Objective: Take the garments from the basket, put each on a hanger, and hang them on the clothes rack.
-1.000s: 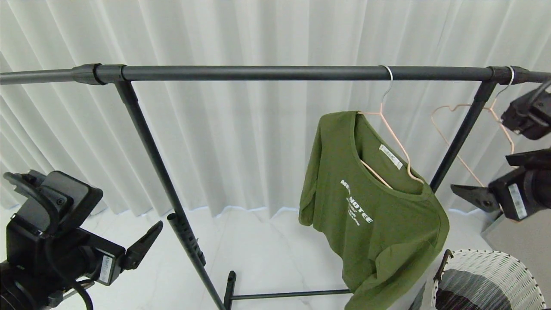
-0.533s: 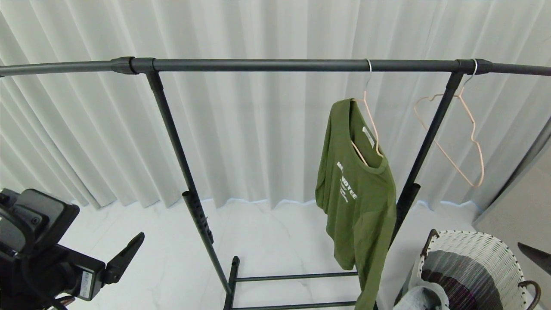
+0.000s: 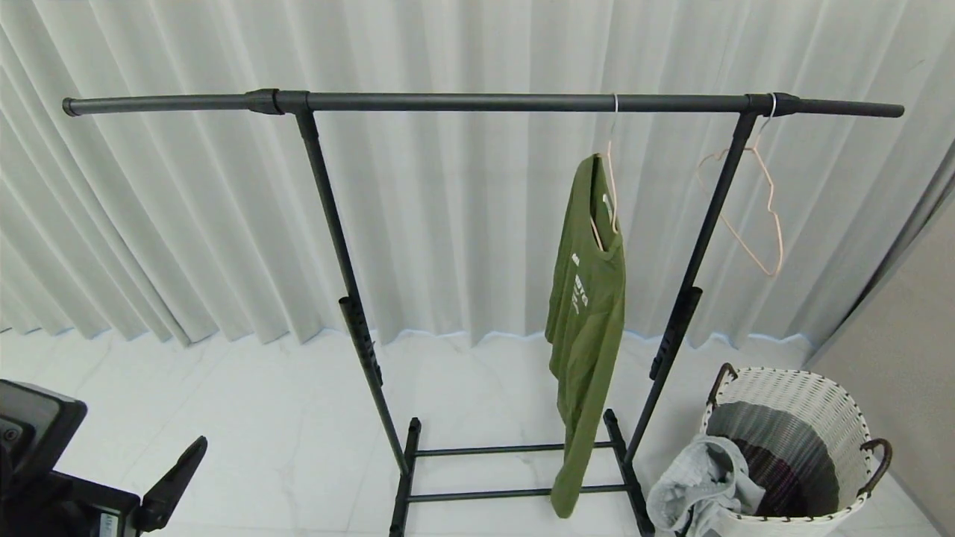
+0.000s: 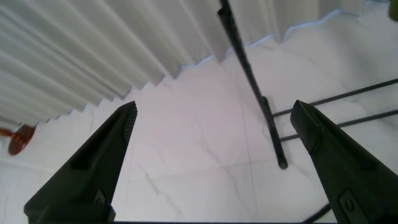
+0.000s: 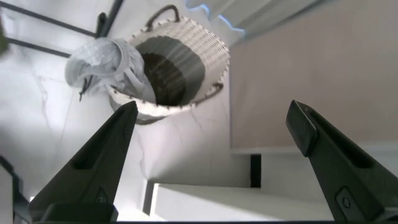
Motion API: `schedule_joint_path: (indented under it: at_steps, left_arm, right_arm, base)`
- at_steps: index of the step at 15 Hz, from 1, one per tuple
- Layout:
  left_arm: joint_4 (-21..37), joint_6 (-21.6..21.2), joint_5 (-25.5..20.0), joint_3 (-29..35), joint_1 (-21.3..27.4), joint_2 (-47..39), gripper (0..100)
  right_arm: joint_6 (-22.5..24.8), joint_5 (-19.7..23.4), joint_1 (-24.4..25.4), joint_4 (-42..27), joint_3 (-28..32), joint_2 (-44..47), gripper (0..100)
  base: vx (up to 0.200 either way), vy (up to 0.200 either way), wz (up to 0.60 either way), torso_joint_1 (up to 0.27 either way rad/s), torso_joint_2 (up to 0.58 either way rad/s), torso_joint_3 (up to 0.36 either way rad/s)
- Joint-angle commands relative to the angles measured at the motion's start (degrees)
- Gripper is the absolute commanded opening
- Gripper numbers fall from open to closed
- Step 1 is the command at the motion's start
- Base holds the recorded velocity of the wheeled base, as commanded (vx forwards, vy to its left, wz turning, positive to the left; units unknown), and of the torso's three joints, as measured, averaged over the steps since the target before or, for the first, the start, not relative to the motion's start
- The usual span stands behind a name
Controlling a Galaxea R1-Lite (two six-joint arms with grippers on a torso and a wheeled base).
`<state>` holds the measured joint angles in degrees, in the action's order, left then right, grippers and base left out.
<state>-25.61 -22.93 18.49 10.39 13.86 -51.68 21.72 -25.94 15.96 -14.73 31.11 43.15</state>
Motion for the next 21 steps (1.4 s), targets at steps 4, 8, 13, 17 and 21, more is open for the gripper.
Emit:
schedule_joint_path:
  at_steps: [4, 8, 13, 17, 21]
  left_arm:
    - [0.0, 2.4, 0.0, -2.7, -3.1, 1.3, 100]
    - [0.0, 2.5, -0.4, -2.7, -4.4, 0.6, 100]
    - [0.0, 2.6, -0.5, -1.9, -4.4, -1.0, 100]
    - [0.0, 2.6, -1.0, -0.9, -4.4, -1.5, 100]
    - [0.0, 2.3, -1.6, 0.1, -4.3, -1.6, 100]
  right_arm:
    - [0.0, 0.2, -1.2, 5.8, -3.4, 1.4, 100]
    - [0.0, 0.2, -1.2, 6.9, -3.8, 3.2, 100]
    - [-0.1, 0.2, -1.2, 8.7, -4.0, 5.0, 100]
    - [-0.3, 0.2, -1.2, 9.5, -4.4, 6.2, 100]
    - [-0.3, 0.2, -1.3, 9.9, -5.0, 7.1, 100]
  base:
    - [0.000, 0.000, 0.00, 0.000, 0.00, 0.000]
    - [0.000, 0.000, 0.00, -0.129, 0.30, 0.170]
    - [0.000, 0.000, 0.00, -0.207, 0.49, 0.275]
    - [0.000, 0.000, 0.00, -0.198, 0.48, 0.283]
    - [0.000, 0.000, 0.00, -0.178, 0.47, 0.291]
